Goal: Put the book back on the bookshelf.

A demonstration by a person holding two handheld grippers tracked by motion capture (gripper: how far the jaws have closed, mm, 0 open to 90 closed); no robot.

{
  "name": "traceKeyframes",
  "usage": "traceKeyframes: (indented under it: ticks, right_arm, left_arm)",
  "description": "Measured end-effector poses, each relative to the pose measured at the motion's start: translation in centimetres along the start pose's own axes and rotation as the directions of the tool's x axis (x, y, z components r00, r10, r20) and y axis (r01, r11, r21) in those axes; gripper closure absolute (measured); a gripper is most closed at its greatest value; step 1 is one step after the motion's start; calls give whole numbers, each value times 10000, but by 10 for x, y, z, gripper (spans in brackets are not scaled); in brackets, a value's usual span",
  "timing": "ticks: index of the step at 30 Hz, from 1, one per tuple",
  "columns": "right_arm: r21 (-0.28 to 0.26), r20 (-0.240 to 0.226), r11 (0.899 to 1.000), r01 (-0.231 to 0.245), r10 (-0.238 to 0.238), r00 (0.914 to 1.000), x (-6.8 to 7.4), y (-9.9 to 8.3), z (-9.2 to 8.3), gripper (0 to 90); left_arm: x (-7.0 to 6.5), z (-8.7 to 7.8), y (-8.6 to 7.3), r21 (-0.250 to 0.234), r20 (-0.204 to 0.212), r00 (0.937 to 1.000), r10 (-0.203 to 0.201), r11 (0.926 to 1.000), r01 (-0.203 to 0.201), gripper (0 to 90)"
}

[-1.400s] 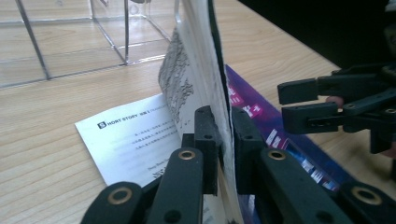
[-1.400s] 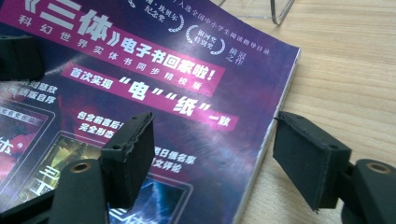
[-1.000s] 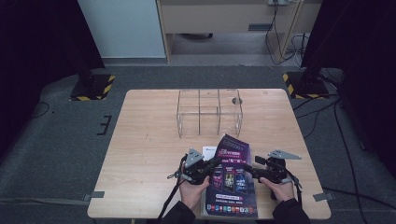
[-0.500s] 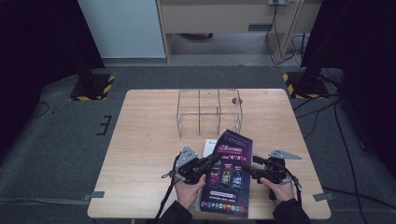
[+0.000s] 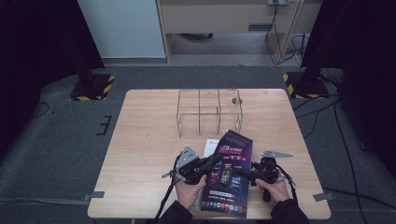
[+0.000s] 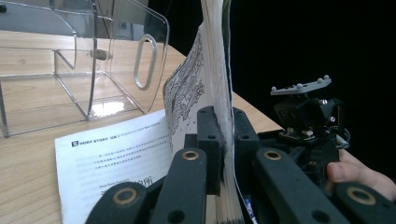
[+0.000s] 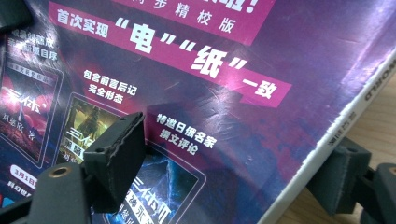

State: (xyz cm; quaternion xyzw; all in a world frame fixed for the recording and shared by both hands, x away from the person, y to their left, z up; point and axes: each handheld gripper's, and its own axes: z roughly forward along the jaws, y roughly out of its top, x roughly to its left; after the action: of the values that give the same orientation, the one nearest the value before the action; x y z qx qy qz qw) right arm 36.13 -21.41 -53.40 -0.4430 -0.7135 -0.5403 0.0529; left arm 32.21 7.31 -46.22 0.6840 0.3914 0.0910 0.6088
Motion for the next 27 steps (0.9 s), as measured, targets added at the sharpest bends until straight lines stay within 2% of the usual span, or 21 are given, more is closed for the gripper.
traceKeyframes:
  ticks: [3,6,11,13,18,23,27]
  right_arm:
    - [134,-12,9993,-346,346,9994,-1,0,0,314]
    - [242,27,9967,-769,769,9970,-2,1,-3,461]
    - [103,-144,9907,-1356,1358,9906,-1,4,-8,651]
    - [60,-258,9875,-1577,1578,9871,0,5,-10,697]
    - [6,-470,9789,-2045,2043,9778,2,6,-15,752]
    - [-201,-451,9827,-1840,1830,9821,7,10,-19,772]
    - [-442,-556,9822,-1828,1803,9820,12,13,-23,792]
  left_arm:
    - [1,-1,0,-10,-28,10000,18,10000,-18,850]
    - [3,-2,0,-54,-79,10000,15,10000,-15,850]
    - [5,-4,1,-90,-165,9999,11,10000,-12,851]
    - [6,-4,1,-83,-180,9998,19,10000,-20,850]
    - [10,-5,1,-95,-358,9993,72,9999,-76,849]
    - [16,-7,0,22,-700,9974,181,9998,-180,846]
    - [21,-7,1,177,-910,9956,202,9997,-186,834]
